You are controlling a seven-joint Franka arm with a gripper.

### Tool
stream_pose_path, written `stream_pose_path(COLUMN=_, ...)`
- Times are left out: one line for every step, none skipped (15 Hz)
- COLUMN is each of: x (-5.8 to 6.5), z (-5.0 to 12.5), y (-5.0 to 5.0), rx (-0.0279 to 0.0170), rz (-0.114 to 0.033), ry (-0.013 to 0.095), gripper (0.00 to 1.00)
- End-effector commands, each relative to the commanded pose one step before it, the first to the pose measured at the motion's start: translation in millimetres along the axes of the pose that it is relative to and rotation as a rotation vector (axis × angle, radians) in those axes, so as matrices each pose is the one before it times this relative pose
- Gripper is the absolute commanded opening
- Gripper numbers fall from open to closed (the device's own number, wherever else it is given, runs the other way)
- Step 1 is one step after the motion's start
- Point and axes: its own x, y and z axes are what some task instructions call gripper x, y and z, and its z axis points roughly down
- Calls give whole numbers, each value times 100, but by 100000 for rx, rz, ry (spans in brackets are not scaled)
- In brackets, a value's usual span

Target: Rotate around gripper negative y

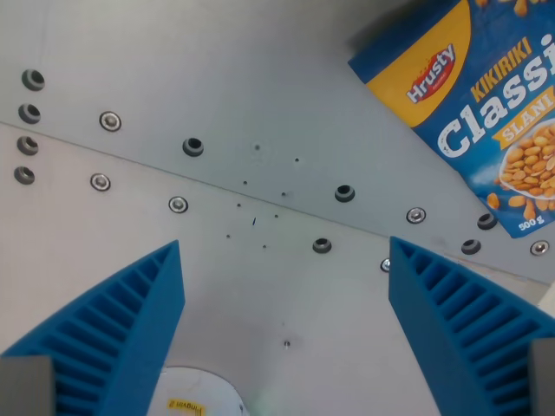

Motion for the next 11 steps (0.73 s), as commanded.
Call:
stream_pose_path(x=562, z=-917, y=-43, rx=-1792, rz=1517, ry=-24357, gripper=100)
stream_pose_path(x=0, z=0, y=0, rx=0, rz=0, ry=-1333, gripper=100)
stream_pose_path(x=0, z=0, y=0, rx=0, rz=0, ry=-1333, gripper=100)
stream_pose_path(x=0, z=0, y=0, rx=0, rz=0, ry=-1333, gripper=100)
stream_pose_path(x=0, z=0, y=0, rx=0, rz=0, ry=-1333, gripper=100)
stream_pose_path(x=0, z=0, y=0, rx=0, rz=0, ry=-1333, gripper=100)
stream_pose_path(x=0, z=0, y=0, rx=0, rz=0, ry=-1333, gripper=100)
stream_pose_path(x=0, z=0, y=0, rx=0, rz=0, ry=-1333, gripper=100)
stream_pose_path(x=0, z=0, y=0, rx=0, rz=0, ry=-1333, gripper=100)
stream_pose_path(x=0, z=0, y=0, rx=0, rz=0, ry=-1333, gripper=100)
stream_pose_path(x=0, z=0, y=0, rx=0, rz=0, ry=-1333, gripper=100)
